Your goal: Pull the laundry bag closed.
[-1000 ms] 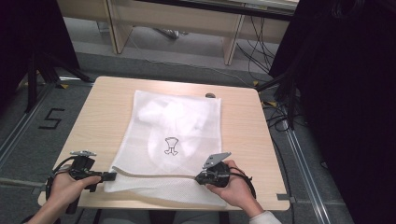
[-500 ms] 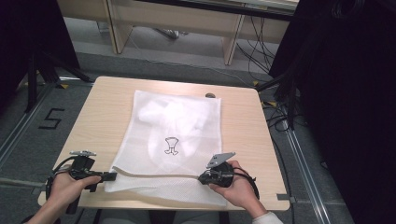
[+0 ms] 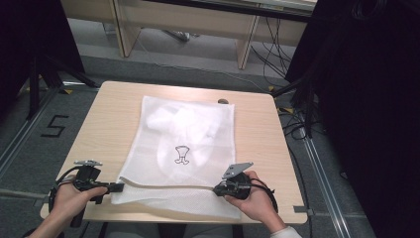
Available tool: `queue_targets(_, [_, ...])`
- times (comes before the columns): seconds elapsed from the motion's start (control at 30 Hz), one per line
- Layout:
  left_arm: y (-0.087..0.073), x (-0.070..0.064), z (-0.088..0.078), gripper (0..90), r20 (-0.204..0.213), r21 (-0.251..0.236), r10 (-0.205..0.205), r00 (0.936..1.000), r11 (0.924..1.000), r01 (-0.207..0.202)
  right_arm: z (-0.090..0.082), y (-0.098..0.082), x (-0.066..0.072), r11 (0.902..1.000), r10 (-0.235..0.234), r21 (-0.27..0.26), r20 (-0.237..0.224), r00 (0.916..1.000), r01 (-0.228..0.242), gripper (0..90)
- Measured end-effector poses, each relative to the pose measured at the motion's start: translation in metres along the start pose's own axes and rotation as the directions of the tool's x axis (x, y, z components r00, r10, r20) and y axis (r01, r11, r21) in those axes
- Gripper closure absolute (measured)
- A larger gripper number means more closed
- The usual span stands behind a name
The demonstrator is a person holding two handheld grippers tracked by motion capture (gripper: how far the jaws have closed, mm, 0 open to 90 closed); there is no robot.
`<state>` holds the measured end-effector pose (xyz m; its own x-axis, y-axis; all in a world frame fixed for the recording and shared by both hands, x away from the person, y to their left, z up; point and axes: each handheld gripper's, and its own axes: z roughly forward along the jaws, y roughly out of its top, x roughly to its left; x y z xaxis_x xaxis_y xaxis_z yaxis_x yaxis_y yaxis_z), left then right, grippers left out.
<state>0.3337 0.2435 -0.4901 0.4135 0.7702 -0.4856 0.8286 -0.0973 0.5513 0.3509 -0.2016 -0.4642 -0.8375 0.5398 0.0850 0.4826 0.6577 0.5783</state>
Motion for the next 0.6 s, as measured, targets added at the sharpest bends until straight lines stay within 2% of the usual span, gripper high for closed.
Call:
queue_targets(0.03, [0.0002,0.0004,-0.0003,86.2,0.008,0.007,0.001,1.0000,1.0000,-0.001,-0.0008,-0.0002,0.0004,0.9999,0.015,0.008,0.016,0.9998,-0.015,82.8])
queue_targets(0.17, [0.0002,0.0002,-0.0005,86.2,0.012,0.002,-0.001,0.9999,1.0000,0.001,-0.0013,-0.0004,0.0009,0.9997,0.023,0.009,0.013,0.9996,-0.023,82.9])
queue_targets(0.2, [0.0003,0.0001,-0.0007,86.2,0.015,0.001,-0.003,0.9999,1.0000,0.003,0.0007,-0.0009,0.0004,0.9997,0.019,-0.014,0.023,0.9996,-0.018,82.9])
queue_targets(0.27, [0.0003,0.0001,-0.0006,86.2,0.017,0.001,-0.004,0.9999,1.0000,0.004,0.0004,-0.0010,-0.0006,0.9997,0.004,-0.022,0.006,1.0000,-0.004,82.8])
queue_targets(0.3, [0.0003,0.0000,-0.0005,86.1,0.017,0.002,-0.004,0.9998,1.0000,0.004,-0.0005,-0.0012,0.0003,0.9996,0.025,-0.011,0.026,0.9994,-0.025,82.9])
queue_targets(0.33, [0.0003,0.0000,-0.0005,86.2,0.017,0.002,-0.003,0.9998,1.0000,0.003,-0.0009,-0.0013,0.0009,0.9995,0.030,-0.008,0.019,0.9994,-0.030,82.9])
queue_targets(0.4, [0.0004,0.0001,-0.0006,86.2,0.017,0.001,-0.004,0.9998,1.0000,0.004,-0.0010,-0.0012,0.0010,0.9996,0.026,-0.012,0.002,0.9997,-0.026,82.9])
queue_targets(0.47, [0.0003,0.0004,-0.0009,86.2,0.009,0.001,-0.001,1.0000,1.0000,0.001,-0.0006,-0.0012,0.0011,0.9997,0.025,-0.003,0.017,0.9995,-0.025,82.9])
queue_targets(0.5, [0.0004,0.0011,-0.0014,86.2,0.015,0.003,-0.002,0.9999,1.0000,0.002,-0.0007,-0.0016,-0.0006,0.9999,0.009,-0.006,0.018,0.9998,-0.009,82.9])
queue_targets(0.53, [0.0004,0.0009,-0.0013,86.2,0.017,0.002,-0.002,0.9999,1.0000,0.002,-0.0034,-0.0019,-0.0014,0.9998,0.019,0.011,0.016,0.9997,-0.019,82.9])
queue_targets(0.57, [0.0004,-0.0001,-0.0009,86.2,0.009,0.001,0.000,1.0000,1.0000,0.000,-0.0030,-0.0028,-0.0022,0.9999,0.014,-0.004,0.002,0.9999,-0.014,82.9])
queue_targets(0.6, [0.0004,-0.0001,-0.0007,86.2,0.011,0.002,0.000,0.9999,1.0000,0.000,-0.0042,-0.0031,-0.0027,0.9999,0.009,0.007,0.006,0.9999,-0.009,82.9])
